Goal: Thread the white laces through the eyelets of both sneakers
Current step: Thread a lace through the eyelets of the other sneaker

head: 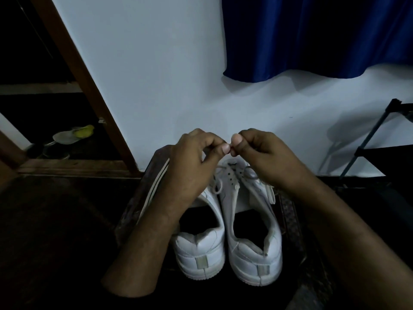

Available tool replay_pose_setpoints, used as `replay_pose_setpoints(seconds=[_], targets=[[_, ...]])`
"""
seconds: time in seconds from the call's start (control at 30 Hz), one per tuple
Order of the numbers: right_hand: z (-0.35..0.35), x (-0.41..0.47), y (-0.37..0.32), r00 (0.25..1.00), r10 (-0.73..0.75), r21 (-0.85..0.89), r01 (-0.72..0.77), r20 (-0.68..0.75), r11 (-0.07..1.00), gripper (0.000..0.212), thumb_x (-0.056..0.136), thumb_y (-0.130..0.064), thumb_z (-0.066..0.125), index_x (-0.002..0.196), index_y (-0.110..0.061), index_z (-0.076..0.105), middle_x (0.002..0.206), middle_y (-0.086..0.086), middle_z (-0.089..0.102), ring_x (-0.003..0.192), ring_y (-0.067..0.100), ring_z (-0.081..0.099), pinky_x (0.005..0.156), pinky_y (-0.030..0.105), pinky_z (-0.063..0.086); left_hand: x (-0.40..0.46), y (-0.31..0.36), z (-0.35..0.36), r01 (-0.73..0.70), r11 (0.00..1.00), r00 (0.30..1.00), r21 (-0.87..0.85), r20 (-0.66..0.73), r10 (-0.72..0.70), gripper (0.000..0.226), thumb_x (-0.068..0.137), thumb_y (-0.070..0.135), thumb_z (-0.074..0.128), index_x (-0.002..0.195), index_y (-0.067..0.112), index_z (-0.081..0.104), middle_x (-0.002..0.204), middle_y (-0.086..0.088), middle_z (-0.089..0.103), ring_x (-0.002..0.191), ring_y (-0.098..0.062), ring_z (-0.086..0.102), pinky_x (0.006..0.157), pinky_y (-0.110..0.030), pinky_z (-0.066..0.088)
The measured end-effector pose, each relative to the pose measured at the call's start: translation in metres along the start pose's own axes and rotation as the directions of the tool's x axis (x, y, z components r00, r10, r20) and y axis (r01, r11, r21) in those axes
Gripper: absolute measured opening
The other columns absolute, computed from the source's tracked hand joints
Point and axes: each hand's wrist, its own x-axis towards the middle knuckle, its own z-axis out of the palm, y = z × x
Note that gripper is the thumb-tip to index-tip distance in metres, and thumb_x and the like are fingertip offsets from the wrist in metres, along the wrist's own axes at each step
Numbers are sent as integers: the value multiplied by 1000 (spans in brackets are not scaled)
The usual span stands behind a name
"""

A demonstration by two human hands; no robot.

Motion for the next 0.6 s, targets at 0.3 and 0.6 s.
replay_pose_setpoints(seconds=[0.3, 0.6], targets=[[-26, 0, 22, 999, 38, -278, -36, 2, 960, 34, 105, -35, 45, 75, -27, 57, 68, -6, 63, 59, 2, 56, 55, 13, 39, -8, 2, -4, 232, 751, 954, 618, -296, -51, 17, 85, 29, 64, 87, 15, 74, 94, -8, 65, 98, -33, 58, 96, -47, 37], [-6, -2, 2, 993, -68, -88, 59, -99, 994, 23, 96, -41, 64, 79, -27, 72, 59, -12, 63, 52, 1, 52, 54, 18, 39, -16, 24, 4, -38, 998, 999, 60, 1, 38, 24, 106, 17, 53, 116, 21, 74, 84, 11, 73, 79, 7, 65, 68, -4, 42]])
